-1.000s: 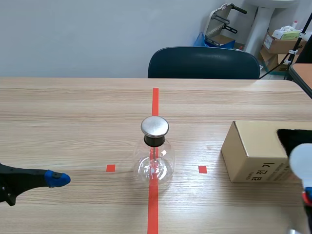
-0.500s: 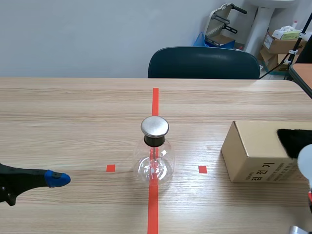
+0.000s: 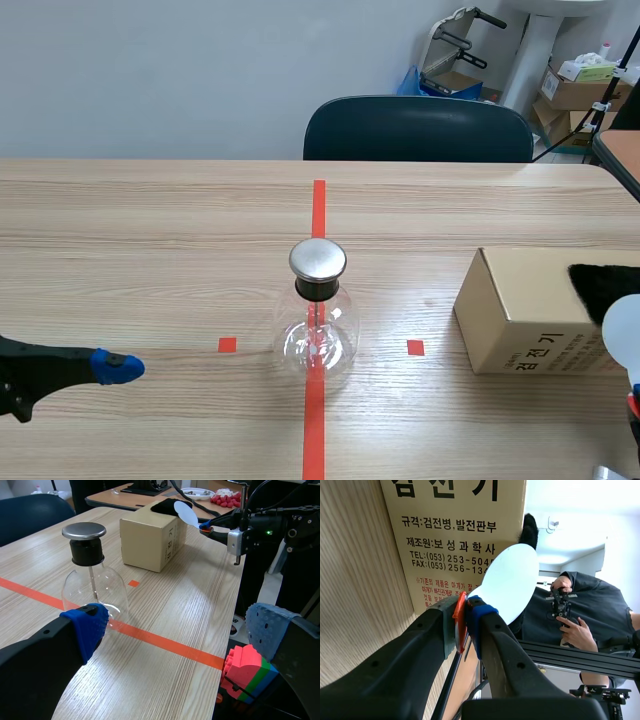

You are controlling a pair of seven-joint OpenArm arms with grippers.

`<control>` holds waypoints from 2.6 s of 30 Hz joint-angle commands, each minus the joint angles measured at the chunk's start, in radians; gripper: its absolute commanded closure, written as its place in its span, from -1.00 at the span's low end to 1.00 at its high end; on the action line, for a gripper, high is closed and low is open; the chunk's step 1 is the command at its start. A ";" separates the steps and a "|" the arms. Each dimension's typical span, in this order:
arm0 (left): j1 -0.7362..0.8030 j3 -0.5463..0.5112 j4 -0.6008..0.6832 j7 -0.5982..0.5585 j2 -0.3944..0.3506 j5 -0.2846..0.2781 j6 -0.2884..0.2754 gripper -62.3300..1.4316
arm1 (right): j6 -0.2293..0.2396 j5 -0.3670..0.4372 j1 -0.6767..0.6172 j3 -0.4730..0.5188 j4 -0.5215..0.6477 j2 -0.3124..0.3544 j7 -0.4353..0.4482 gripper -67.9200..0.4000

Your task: Do the electroscope experiment

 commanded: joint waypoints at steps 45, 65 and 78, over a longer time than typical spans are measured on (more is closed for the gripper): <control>-0.255 -0.003 -0.176 0.282 0.300 0.009 0.111 0.87 | 0.101 -0.114 0.032 -0.329 0.532 0.033 -0.470 0.94; -0.420 0.063 -0.460 0.275 0.452 0.141 0.094 0.87 | 0.071 -0.325 0.082 -0.716 0.466 0.030 -0.837 0.93; -0.422 0.079 -0.468 0.275 0.501 0.195 0.093 0.87 | 0.071 -0.325 0.078 -0.765 0.433 0.031 -0.824 0.94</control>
